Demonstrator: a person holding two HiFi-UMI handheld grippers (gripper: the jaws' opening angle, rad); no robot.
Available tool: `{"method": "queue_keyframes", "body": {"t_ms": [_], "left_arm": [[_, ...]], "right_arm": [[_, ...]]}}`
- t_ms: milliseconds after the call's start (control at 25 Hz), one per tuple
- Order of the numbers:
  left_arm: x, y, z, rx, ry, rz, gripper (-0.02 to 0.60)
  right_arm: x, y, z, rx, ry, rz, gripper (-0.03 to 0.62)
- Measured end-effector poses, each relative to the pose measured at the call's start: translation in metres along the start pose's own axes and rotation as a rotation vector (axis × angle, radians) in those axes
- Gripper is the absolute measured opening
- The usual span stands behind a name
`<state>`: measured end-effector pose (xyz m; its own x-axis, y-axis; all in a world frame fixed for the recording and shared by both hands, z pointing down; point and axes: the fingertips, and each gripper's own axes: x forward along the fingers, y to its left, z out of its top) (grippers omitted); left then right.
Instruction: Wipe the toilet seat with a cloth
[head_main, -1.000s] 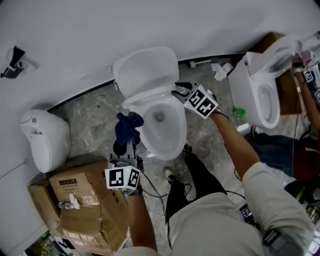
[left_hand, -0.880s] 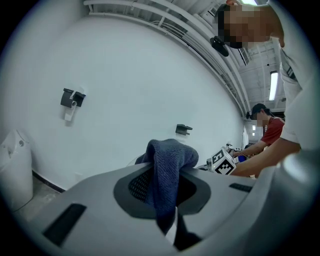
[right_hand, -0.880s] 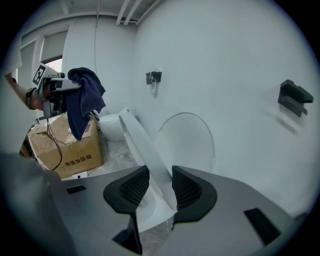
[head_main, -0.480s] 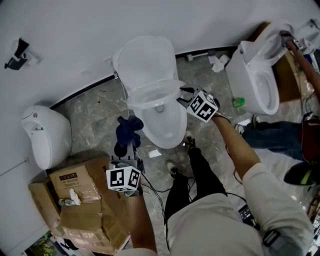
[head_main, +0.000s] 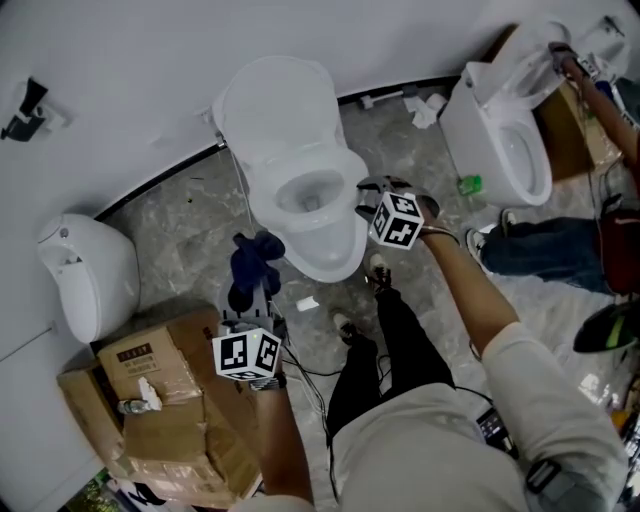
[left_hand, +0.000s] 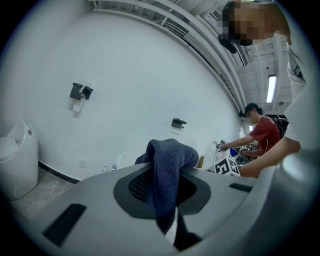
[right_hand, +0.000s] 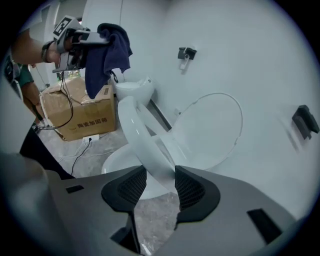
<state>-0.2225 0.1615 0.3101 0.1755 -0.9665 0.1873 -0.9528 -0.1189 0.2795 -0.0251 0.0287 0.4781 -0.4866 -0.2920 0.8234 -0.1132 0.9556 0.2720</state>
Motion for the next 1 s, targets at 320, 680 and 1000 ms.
{"method": "queue_keyframes", "body": {"t_ms": [320,680,1000], "left_arm": [[-0.007,-0.003,-0.025,-0.015,0.041,-0.021,0.038],[-0.007,-0.006,-0.05,-0.034,0.061,-0.038,0.038],[-0.001,0.001,-0.065,-0.045,0.076,-0.032,0.037]], "right_arm": [[0.009,0.041,-0.022,0.026,0.011,0.04,0.198],[0.02,0.084,-0.051,0.05,0.062,0.106,0.21],[0.035,0.111,-0.072,0.045,0.102,0.129,0.224]]}}
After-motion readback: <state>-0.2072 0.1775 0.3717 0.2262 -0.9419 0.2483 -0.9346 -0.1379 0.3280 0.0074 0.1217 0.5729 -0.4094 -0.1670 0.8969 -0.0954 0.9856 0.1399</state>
